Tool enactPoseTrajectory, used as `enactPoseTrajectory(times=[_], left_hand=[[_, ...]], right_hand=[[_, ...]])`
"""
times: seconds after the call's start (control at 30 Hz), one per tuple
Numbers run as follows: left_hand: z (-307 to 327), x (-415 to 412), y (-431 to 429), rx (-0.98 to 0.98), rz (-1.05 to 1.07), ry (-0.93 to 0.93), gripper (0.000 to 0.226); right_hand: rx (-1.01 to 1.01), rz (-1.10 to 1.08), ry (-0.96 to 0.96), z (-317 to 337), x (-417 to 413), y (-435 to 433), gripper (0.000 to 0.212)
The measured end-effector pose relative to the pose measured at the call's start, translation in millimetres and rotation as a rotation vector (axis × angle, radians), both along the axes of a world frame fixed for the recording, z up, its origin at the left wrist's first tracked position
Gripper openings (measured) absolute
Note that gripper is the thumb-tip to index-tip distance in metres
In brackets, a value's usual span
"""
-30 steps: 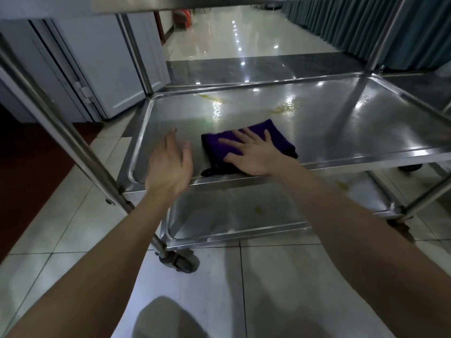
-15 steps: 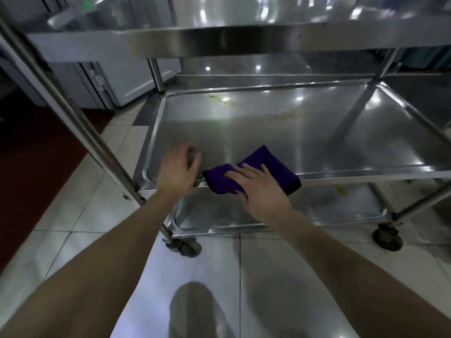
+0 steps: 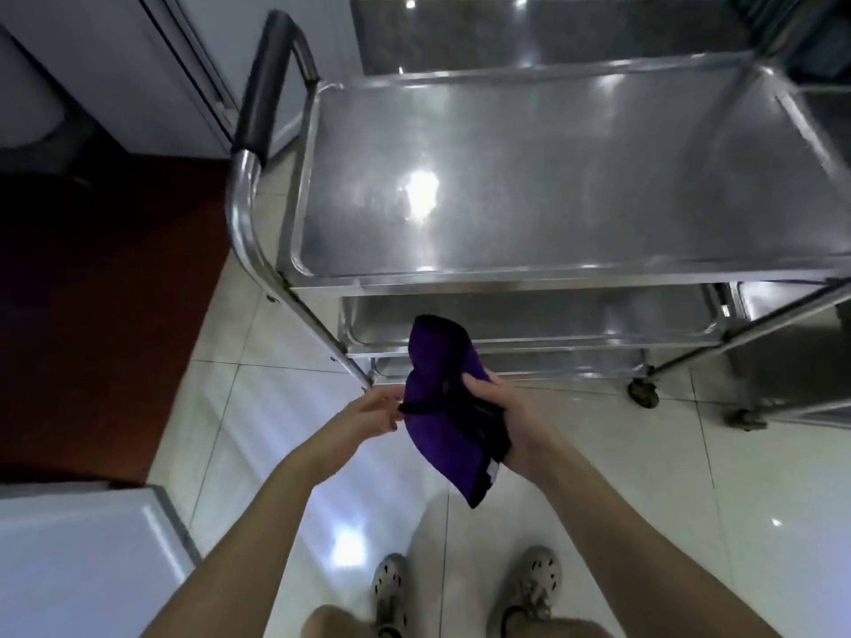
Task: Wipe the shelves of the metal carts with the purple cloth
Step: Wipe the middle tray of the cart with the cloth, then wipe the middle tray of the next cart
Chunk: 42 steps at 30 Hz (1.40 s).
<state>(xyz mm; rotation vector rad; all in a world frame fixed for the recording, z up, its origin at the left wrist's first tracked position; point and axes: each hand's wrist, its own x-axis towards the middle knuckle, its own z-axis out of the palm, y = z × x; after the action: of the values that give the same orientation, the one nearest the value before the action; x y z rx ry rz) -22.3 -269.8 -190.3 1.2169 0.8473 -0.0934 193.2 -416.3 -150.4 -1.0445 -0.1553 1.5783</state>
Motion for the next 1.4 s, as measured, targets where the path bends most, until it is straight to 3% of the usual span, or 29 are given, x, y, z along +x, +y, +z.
enactPoseTrajectory(times=[0.13,0.27,0.47,0.6,0.87,1.03,1.13,1.4], left_hand=[[58,-47,3,-0.029,0.122,-0.02,0.042],[109,-101,31,0.128,0.281,0.019,0.044],[153,-184,89,0.278,0.437,0.025,0.02],[181,-208,147,0.322,0.477,0.021,0.025],[216,-218,291,0.462,0.486,0.019,0.023],[210,-217,416,0.634,0.353,0.113,0.022],[214,-212,500,0.736,0.239,0.196,0.023],[219,-165,699,0.997,-0.015,0.25,0.033]], right_hand=[[0.008,-0.025,0.082,73,-35,18,0.034],[0.029,-0.025,0.005,122,-85,63,0.044],[0.099,-0.032,-0.072,171,-160,151,0.04],[0.168,-0.037,-0.134,198,-194,206,0.034],[0.185,-0.069,-0.558,208,-204,325,0.019],[0.208,-0.065,-1.055,176,-190,447,0.015],[0.145,-0.043,-1.321,165,-177,520,0.022],[0.009,-0.064,-1.659,164,-127,666,0.027]])
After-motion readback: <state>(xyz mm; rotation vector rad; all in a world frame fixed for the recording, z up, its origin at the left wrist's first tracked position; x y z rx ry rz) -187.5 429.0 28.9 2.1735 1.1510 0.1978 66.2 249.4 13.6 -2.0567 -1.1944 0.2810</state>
